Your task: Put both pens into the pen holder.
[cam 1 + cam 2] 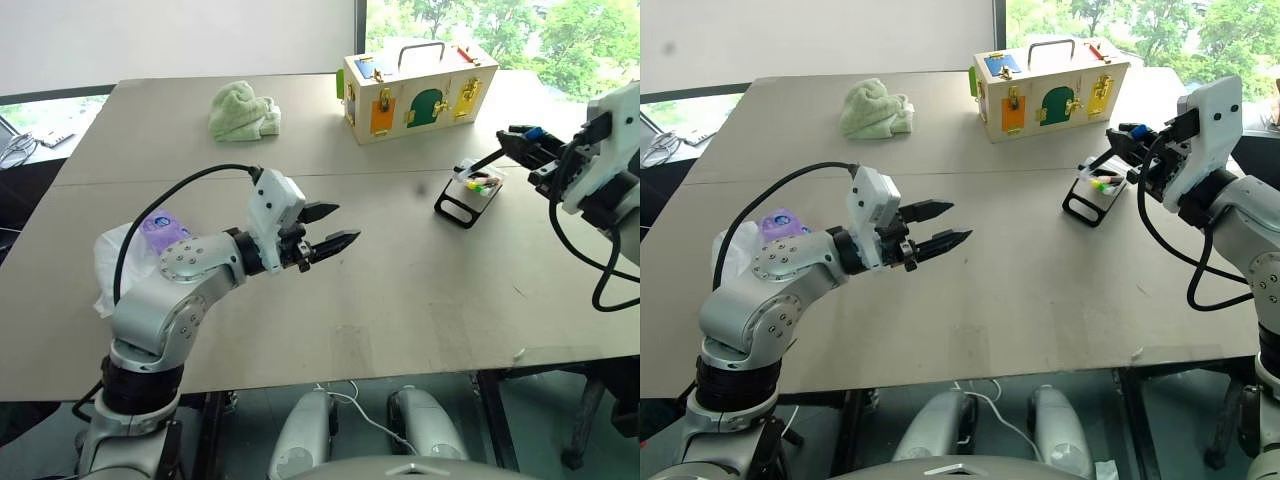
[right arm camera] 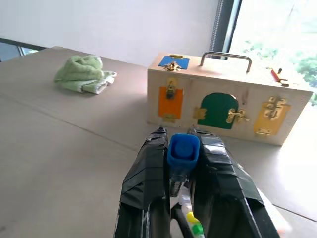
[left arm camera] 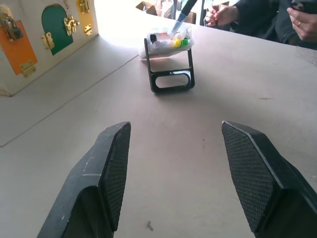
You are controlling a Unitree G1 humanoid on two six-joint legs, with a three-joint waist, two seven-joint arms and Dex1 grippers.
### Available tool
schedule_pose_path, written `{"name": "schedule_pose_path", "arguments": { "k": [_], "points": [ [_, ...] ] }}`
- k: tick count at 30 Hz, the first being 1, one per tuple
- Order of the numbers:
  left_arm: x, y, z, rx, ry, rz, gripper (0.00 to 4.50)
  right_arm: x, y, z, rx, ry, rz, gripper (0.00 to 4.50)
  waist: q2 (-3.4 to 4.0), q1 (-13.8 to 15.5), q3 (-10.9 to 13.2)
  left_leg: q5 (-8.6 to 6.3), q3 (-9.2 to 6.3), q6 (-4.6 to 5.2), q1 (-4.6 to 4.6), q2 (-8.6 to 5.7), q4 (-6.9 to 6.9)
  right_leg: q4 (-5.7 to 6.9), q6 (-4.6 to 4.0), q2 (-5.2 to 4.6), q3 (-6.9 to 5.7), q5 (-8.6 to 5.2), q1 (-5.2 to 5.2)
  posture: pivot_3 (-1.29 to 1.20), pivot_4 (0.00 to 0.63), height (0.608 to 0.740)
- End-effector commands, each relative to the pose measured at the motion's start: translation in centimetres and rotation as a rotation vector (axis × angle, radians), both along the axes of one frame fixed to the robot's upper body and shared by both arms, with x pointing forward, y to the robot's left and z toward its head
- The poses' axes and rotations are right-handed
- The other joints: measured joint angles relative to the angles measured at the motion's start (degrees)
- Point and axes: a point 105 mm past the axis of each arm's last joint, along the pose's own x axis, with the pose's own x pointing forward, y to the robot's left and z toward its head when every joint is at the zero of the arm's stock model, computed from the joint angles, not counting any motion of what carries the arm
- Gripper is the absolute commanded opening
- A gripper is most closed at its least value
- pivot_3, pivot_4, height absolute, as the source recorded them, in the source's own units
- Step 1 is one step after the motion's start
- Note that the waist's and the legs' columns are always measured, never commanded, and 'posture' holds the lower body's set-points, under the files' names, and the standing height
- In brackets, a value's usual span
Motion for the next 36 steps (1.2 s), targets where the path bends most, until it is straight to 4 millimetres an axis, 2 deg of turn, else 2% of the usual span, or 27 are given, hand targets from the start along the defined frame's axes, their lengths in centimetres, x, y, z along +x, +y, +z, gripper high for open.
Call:
{"name": "schedule_pose_path", "arguments": {
  "k": [1,16,18,21,26,30,32,34,36],
  "points": [
    [-0.7,-0.9,1.4,-0.024,-0.053,-0.065,2.97,-0.7,0.7,0.9,-0.07,-0.08,-0.012,0.06,0.0,0.02,0.0,0.0,0.0,0.0,0.0,-0.01,0.0,0.0,0.0,0.0,0.01,0.0,0.0,0.0,0.15,0.74],
    [-1.0,-1.2,2.1,-0.062,-0.061,-0.086,2.97,2.4,1.2,-2.0,-0.284,-0.168,-0.138,0.06,0.0,0.08,0.0,0.0,0.02,-0.01,-0.01,-0.02,0.01,-0.02,0.0,-0.01,0.02,0.0,-0.01,0.0,0.15,0.74],
    [-1.0,-1.2,2.1,-0.065,-0.061,-0.081,2.97,3.3,1.4,-2.8,-0.348,-0.187,-0.162,0.06,0.0,0.06,0.0,0.01,0.02,-0.01,0.0,-0.02,0.01,-0.01,0.0,-0.01,0.02,0.0,-0.01,0.0,0.15,0.74],
    [-0.9,-1.3,2.2,-0.085,-0.068,-0.072,2.97,4.7,1.8,-5.2,-0.44,-0.165,-0.17,0.06,0.0,0.04,0.0,0.01,0.04,-0.02,0.02,-0.02,0.01,-0.01,0.0,-0.01,0.03,0.0,0.0,0.0,0.15,0.74],
    [-0.6,-0.9,2.1,-0.092,-0.076,-0.033,2.97,5.8,1.7,-6.7,-0.511,-0.176,-0.19,2.43,0.0,0.1,0.0,0.02,0.02,-0.03,0.0,-0.02,0.01,-0.01,-0.01,-0.02,0.02,0.01,0.0,0.0,0.15,0.74],
    [-0.7,-0.3,1.8,-0.065,-0.104,0.0,2.97,4.9,2.1,-5.6,-0.442,-0.223,-0.145,4.3,0.0,0.04,0.0,0.02,0.03,-0.04,0.0,-0.04,0.0,-0.01,-0.01,-0.04,0.03,0.01,-0.01,0.0,0.15,0.74],
    [-1.0,-0.1,1.5,-0.071,-0.1,0.004,2.97,3.8,2.4,-5.1,-0.361,-0.228,-0.082,4.3,0.0,0.11,0.0,0.02,0.01,-0.05,0.0,-0.04,-0.01,-0.01,-0.01,-0.04,0.03,0.01,-0.01,0.0,0.15,0.74],
    [-1.9,-0.1,1.4,-0.144,-0.033,-0.042,3.51,1.5,2.3,-4.8,-0.266,-0.213,0.02,4.36,0.0,0.22,0.0,0.01,-0.04,-0.04,0.0,-0.03,-0.03,-0.02,-0.01,-0.05,0.04,0.01,0.0,0.0,0.15,0.74],
    [-2.2,0.3,1.0,-0.14,-0.016,-0.03,4.31,-0.3,2.1,-5.1,-0.235,-0.173,0.088,4.36,0.0,0.43,0.0,0.0,-0.17,-0.03,-0.07,-0.03,-0.05,-0.05,-0.01,-0.15,0.04,0.01,0.01,0.0,0.15,0.74]
  ]
}}
